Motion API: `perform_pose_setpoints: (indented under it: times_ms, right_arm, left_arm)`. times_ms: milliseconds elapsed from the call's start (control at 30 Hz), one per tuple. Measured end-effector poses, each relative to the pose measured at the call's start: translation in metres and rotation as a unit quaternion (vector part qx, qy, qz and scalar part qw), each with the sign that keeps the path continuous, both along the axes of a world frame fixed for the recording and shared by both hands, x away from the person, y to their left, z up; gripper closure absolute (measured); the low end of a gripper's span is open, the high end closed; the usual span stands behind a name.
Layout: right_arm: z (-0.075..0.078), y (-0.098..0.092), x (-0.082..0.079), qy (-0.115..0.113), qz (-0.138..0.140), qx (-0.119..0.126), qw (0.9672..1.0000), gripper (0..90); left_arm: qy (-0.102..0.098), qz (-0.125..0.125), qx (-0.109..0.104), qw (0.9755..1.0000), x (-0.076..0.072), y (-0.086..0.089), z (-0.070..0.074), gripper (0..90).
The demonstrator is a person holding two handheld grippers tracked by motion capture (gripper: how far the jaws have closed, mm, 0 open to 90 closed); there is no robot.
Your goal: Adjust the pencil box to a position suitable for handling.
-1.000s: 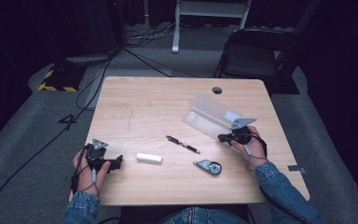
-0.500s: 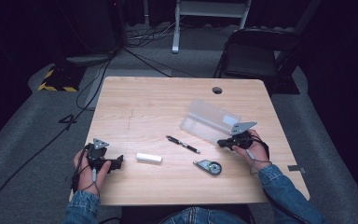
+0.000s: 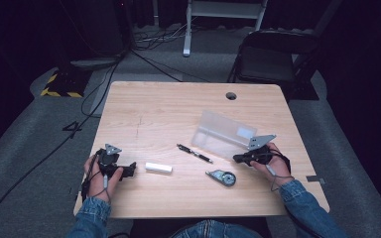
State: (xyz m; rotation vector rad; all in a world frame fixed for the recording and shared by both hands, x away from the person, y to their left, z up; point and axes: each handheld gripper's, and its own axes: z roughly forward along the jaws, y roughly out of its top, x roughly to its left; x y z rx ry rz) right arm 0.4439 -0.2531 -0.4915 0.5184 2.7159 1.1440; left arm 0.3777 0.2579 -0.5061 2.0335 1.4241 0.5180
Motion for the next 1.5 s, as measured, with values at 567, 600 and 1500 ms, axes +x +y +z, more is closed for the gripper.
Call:
perform_pose_setpoints:
  times_ms: [567,600,1500]
  right_arm:
    - [0.0,-0.002,-0.017,0.003,0.036,0.0,0.9994,89.0]
    - [0.0,-0.002,-0.017,0.003,0.035,0.001,0.9994,88.8]
    - [0.024,0.013,-0.026,0.006,-0.018,0.045,0.9988,61.2]
  left_arm:
    - [0.0,-0.012,-0.001,0.9999,0.013,-0.011,0.0,0.0]
    - [0.001,-0.013,0.0,0.9999,0.014,-0.011,0.0,0.0]
    - [0.001,-0.012,-0.001,0.9999,0.014,-0.013,0.0,0.1]
